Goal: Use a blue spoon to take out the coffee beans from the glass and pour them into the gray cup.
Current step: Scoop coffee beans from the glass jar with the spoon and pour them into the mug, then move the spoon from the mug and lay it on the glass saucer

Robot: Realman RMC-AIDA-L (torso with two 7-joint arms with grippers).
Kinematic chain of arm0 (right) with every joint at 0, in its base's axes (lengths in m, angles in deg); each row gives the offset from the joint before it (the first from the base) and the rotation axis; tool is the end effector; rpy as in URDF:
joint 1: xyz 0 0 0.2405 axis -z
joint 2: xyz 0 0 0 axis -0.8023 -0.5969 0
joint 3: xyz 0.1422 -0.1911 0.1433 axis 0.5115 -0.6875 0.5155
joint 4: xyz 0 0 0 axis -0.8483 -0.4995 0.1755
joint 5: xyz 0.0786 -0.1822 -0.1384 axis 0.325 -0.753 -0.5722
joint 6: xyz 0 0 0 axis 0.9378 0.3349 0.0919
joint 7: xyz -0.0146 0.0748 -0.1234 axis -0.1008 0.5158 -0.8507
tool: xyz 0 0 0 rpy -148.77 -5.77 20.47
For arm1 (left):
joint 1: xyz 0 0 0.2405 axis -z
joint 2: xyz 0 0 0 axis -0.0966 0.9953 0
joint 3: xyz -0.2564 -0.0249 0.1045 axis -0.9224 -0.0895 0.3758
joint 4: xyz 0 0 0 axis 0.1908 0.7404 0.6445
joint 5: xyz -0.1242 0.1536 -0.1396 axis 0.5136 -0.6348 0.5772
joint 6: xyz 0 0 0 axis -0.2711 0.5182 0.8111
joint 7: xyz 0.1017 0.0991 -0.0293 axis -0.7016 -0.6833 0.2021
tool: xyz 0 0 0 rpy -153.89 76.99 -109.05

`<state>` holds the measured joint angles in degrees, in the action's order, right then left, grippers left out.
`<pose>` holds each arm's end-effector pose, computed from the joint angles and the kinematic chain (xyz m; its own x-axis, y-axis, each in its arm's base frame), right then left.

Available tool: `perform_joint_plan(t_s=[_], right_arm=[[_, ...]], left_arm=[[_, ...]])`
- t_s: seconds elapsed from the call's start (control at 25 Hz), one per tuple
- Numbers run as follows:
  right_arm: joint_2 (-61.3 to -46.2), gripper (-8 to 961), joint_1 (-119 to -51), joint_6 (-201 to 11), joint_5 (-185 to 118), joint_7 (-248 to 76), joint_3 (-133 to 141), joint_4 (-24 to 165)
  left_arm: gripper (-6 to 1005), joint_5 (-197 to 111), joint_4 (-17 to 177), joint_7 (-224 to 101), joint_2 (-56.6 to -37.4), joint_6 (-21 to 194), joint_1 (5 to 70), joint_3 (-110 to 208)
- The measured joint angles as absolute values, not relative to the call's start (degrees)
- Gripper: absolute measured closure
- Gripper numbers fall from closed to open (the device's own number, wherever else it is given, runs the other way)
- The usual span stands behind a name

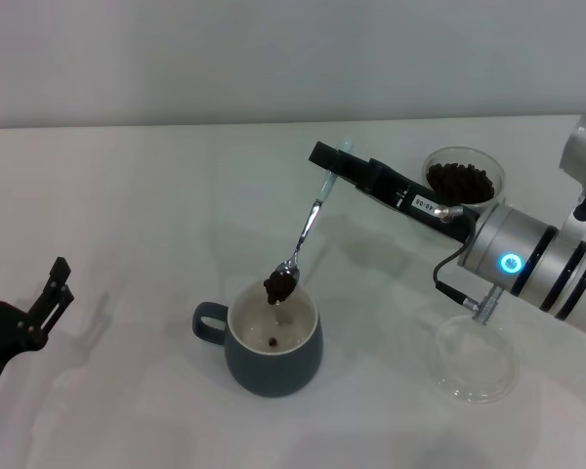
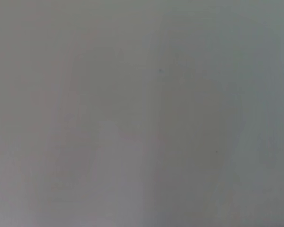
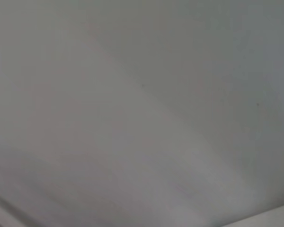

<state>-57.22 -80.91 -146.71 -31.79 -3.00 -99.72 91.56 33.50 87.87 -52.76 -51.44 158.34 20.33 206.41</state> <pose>0.2634 0.3793 -0.0889 0.0614 -0.5873 -0.8071 -0.8517 -0.4524 0.2644 -0.3816 0.2602 -0.0732 0.7046 -0.0262 0.7091 0.6725 -0.2942 -0.6791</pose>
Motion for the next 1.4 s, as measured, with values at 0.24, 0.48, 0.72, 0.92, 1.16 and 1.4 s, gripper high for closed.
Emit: perform_joint_plan(t_s=[0.24, 0.48, 0.72, 0.92, 1.16, 1.4], right_arm=[[-57.22, 729, -80.37, -146.94, -30.13, -11.86, -102.57, 93.86], [-57.22, 725, -79.76, -147.04, -30.12, -21.27, -104.31, 96.66], [-57.00, 721, -79.23, -149.43, -28.92, -23.64, -104.34, 96.36], [-56.19, 717, -77.93, -160.35, -25.22, -19.40, -100.35, 91.98], [-55.06, 713, -77.85, -166.31, -25.35, -13.33, -93.88, 83.72], [-53.22, 709, -77.29, -163.26, -25.35, -10.41, -90.94, 74.88]], left_arm=[[137, 33.39, 87.86, -52.76, -51.43, 158.35, 20.49, 206.36], [138, 33.33, 87.93, -52.76, -51.43, 158.31, 20.48, 206.31], [138, 33.46, 88.12, -52.76, -51.51, 158.32, 20.48, 206.34], [137, 33.57, 88.17, -52.76, -51.52, 158.31, 20.41, 206.31], [138, 33.60, 88.31, -52.76, -51.52, 158.37, 20.46, 206.31], [138, 33.61, 88.36, -52.76, -51.52, 158.59, 20.49, 206.31]])
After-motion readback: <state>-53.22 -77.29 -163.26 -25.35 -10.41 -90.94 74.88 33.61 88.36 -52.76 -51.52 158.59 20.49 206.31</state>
